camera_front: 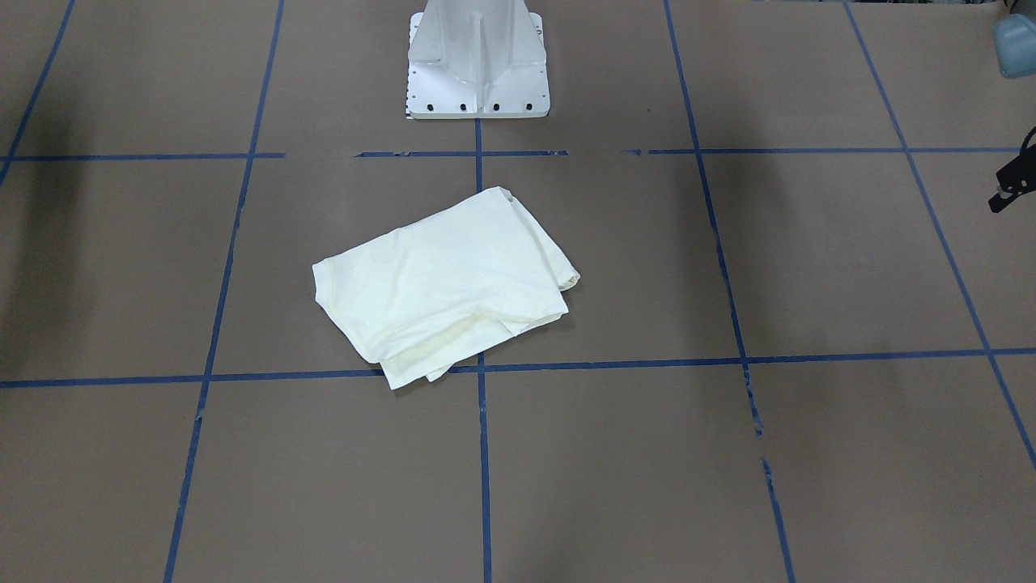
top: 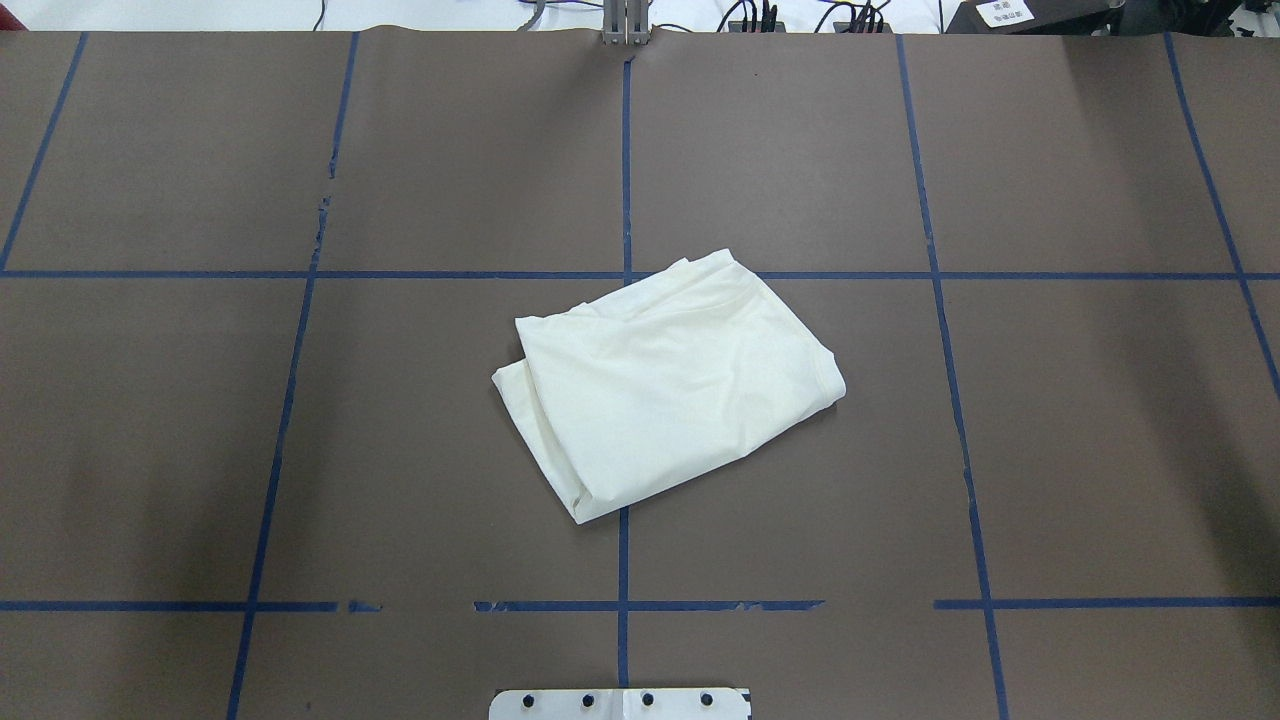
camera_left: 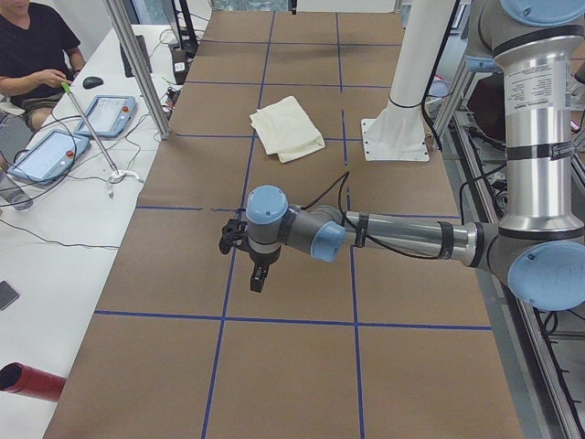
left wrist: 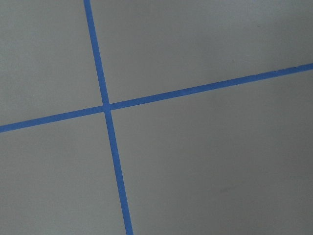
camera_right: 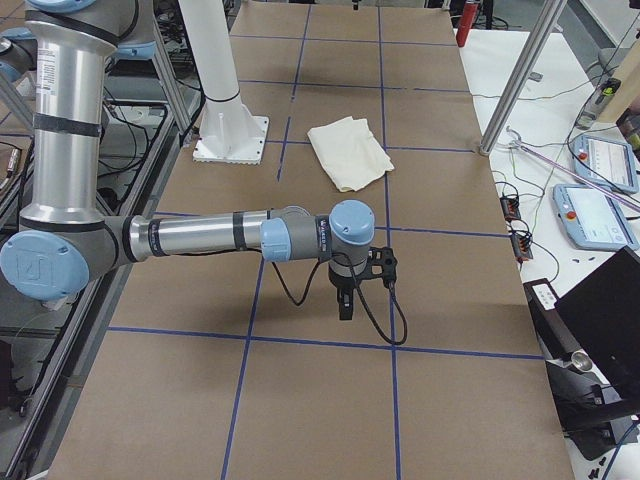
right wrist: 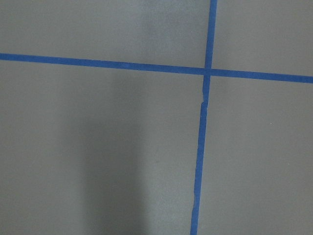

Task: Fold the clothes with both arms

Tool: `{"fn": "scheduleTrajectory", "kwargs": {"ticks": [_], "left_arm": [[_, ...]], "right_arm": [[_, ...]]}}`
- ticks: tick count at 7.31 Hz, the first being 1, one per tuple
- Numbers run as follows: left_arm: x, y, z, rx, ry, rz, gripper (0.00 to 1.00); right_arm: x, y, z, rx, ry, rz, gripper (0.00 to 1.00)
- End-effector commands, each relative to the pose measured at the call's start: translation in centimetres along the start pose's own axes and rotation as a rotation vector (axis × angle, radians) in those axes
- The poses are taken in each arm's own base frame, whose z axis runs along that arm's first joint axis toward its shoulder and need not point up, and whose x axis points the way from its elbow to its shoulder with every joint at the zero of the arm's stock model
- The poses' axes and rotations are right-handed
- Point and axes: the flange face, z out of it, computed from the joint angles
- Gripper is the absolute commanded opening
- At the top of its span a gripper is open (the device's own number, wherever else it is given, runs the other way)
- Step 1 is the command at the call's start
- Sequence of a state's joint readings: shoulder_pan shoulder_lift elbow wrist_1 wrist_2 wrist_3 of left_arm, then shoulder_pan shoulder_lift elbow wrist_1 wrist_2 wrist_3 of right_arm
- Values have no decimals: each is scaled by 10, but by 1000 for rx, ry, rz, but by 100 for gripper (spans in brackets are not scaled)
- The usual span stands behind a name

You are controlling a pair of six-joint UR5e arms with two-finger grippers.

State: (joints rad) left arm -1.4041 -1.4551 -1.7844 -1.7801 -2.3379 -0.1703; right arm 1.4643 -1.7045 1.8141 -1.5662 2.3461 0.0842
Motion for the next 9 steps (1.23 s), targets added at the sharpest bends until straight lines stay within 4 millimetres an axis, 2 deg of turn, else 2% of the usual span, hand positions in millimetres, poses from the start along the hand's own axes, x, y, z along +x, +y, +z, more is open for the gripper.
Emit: {"fn": "scheduleTrajectory", "kwargs": {"ticks": [1, 5, 6, 7, 9], "left_arm": [[1, -3, -2, -5, 0, -12, 100], [4, -4, -4, 0, 3, -12, 100], [5, -5, -5, 6, 3, 2, 100], [4, -5, -4, 4, 3, 0, 100], [-7, 6, 2, -13, -2, 4, 100]], "right_arm": [[0, 0, 2, -4, 2, -7, 100], [4, -5, 4, -4, 46, -7, 100], [4, -5, 10, -16, 57, -10, 100], [3, -3, 15, -34, 59, -9, 100], [2, -1, 13, -36, 55, -5, 100]]}}
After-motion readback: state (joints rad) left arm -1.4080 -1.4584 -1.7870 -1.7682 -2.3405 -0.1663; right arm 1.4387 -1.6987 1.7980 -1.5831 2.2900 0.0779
